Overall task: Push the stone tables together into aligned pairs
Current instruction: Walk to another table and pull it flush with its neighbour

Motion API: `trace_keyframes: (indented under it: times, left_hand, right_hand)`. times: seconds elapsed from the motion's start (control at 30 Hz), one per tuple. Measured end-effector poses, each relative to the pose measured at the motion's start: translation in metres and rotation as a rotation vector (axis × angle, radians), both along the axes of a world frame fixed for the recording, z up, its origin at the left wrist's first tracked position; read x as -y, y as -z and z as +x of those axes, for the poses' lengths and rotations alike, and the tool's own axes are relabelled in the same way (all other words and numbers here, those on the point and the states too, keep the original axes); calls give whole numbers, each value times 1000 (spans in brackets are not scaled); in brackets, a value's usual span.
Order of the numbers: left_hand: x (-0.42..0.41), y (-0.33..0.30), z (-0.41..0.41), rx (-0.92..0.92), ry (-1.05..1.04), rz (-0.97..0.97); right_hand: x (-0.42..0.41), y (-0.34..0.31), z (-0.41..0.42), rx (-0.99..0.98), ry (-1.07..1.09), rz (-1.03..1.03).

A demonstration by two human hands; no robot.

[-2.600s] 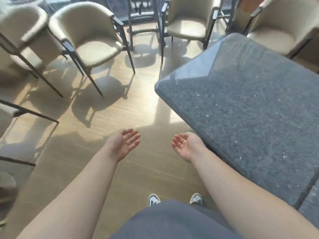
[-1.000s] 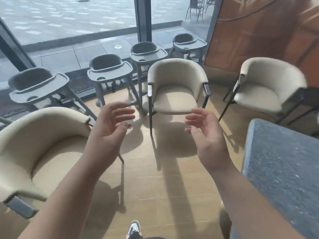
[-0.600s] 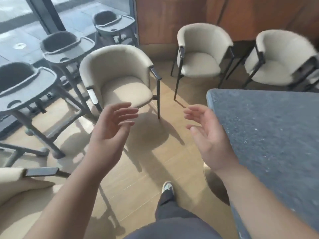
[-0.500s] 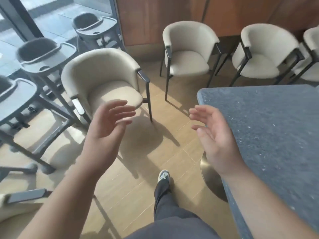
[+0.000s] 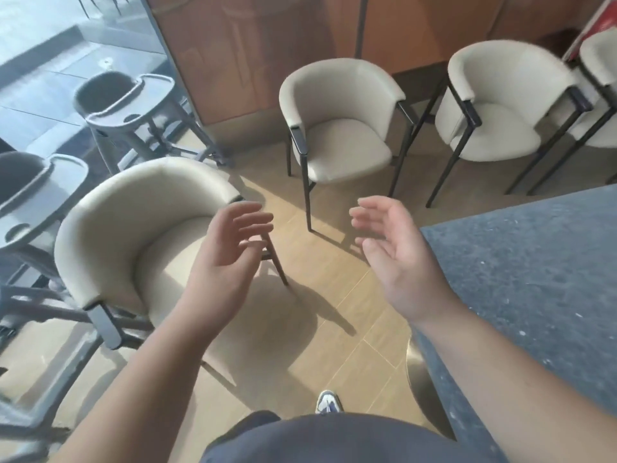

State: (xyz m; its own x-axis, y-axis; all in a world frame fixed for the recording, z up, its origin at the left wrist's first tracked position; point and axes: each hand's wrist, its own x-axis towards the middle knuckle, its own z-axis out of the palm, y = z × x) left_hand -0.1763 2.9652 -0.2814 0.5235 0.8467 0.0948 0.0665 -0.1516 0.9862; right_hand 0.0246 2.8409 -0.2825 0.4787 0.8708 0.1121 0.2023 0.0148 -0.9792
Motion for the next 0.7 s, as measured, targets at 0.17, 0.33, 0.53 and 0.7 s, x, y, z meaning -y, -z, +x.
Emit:
trace_keyframes:
  times: [0.17,0.33,0.53,0.7]
  left_hand:
    - [-82,21,22,-26,23,-43]
    - [-177,38,62,-35,107,-48]
    - [-291,19,139,-81,292,57]
    - [-347,13,233,-61,440,40]
  right_hand:
    - [-79,5,26,-11,34,-15]
    - [-157,20,51,6,122,-75]
    - [-245,3,99,-16,263,-55]
    - [-262,7,153,0,416,-89]
